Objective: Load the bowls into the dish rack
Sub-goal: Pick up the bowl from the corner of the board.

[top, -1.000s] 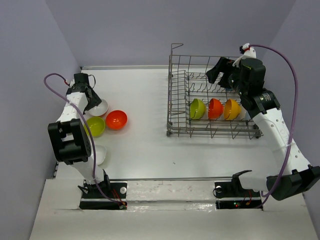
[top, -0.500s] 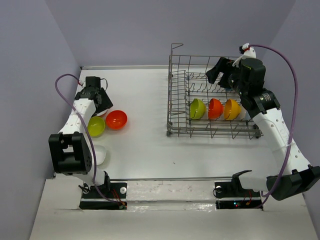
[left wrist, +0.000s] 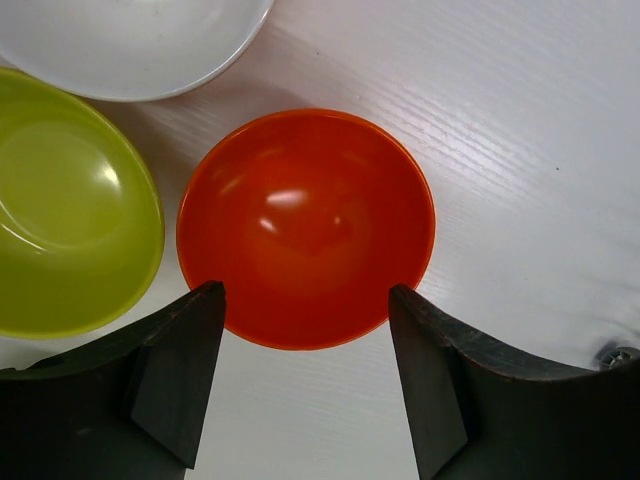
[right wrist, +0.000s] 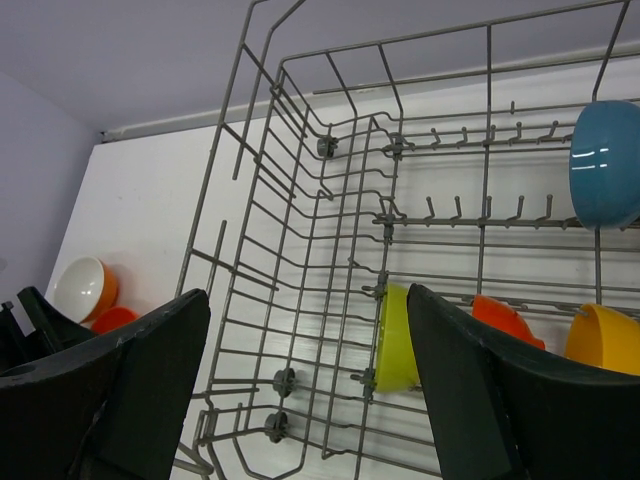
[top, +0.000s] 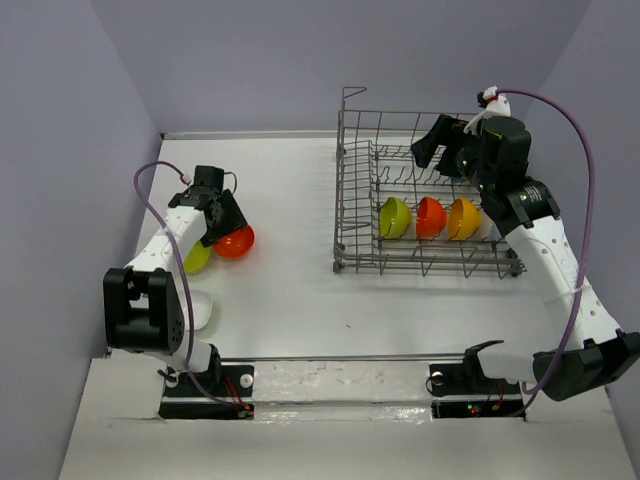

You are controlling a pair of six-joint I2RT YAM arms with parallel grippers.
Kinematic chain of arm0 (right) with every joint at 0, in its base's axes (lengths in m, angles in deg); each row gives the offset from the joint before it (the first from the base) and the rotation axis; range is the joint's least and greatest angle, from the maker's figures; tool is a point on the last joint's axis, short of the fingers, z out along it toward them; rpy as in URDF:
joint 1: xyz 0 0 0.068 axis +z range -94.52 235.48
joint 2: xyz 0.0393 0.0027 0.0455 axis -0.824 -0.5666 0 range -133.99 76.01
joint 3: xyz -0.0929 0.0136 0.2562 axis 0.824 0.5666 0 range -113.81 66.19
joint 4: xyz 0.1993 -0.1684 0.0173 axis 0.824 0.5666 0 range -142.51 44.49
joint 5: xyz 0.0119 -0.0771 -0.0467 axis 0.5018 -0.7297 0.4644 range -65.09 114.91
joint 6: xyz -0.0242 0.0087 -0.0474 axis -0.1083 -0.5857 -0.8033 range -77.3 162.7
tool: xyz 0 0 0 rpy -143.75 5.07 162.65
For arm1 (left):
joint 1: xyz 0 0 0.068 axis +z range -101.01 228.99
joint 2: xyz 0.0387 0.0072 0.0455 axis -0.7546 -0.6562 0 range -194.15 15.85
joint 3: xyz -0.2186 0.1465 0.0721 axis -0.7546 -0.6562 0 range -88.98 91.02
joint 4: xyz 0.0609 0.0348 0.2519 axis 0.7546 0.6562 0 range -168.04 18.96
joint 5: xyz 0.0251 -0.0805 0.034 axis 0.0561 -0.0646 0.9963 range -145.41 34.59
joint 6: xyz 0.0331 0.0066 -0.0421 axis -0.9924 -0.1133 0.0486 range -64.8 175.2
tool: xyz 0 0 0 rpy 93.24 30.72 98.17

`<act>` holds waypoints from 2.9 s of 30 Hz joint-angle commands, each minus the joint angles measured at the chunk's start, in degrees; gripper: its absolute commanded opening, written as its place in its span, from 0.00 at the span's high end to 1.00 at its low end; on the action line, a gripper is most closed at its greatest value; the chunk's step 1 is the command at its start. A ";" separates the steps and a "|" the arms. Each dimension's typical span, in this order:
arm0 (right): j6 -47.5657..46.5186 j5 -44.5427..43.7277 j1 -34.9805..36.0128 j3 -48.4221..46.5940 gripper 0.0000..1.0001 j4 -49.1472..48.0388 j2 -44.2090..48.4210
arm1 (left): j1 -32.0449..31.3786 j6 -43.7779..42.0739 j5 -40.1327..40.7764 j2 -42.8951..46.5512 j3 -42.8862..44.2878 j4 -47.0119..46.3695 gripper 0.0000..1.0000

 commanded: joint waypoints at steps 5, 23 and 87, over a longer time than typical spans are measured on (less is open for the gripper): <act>-1.04 1.20 0.51 0.65 0.15 -2.75 0.75 | -0.54 2.36 1.20 3.46 -2.25 -0.29 0.25; -1.39 1.72 0.51 0.56 0.15 -2.84 0.75 | -0.46 2.53 2.17 5.23 -2.24 2.44 0.24; -1.92 1.46 0.51 0.47 0.14 -2.13 -0.39 | 1.83 3.59 -0.91 -0.66 -7.96 -5.21 0.29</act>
